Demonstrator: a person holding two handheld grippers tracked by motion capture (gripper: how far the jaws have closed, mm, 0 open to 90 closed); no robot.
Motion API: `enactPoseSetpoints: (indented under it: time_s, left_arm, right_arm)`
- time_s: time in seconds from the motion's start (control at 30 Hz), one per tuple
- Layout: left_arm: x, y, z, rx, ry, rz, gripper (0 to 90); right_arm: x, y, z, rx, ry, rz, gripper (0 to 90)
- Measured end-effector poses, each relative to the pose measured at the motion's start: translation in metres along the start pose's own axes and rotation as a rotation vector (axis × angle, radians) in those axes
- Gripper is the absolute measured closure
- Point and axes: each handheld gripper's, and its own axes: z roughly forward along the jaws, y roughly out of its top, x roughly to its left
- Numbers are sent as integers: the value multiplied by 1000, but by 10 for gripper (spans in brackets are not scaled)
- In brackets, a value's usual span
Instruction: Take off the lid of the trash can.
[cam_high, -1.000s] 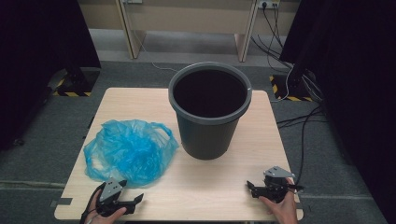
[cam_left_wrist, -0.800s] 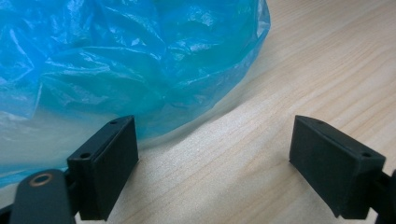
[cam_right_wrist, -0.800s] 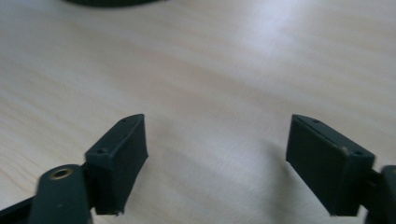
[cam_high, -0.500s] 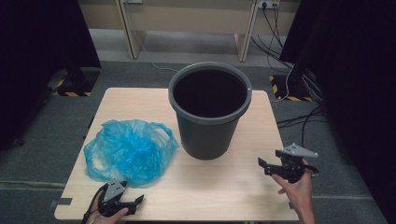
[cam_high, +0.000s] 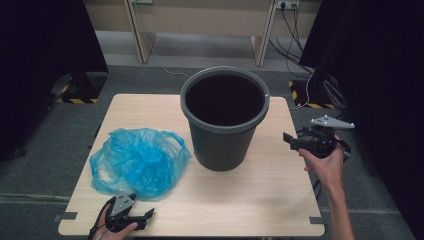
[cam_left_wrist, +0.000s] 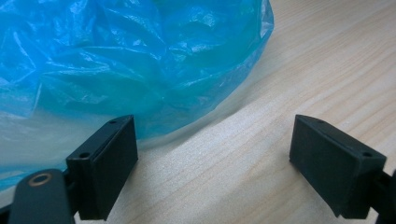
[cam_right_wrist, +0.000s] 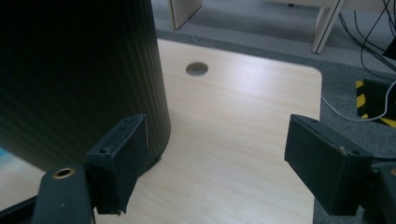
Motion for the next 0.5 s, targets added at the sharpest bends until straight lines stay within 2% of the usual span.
enactPoseSetpoints:
  time_s: [0.37,0.5]
  left_arm:
    - [0,0,0,-2,2,-2,144]
    - [0,0,0,-3,2,-3,144]
  right_arm:
    - [-1,67,-9,-54,-15,18,237]
    - [3,89,-12,-73,4,36,241]
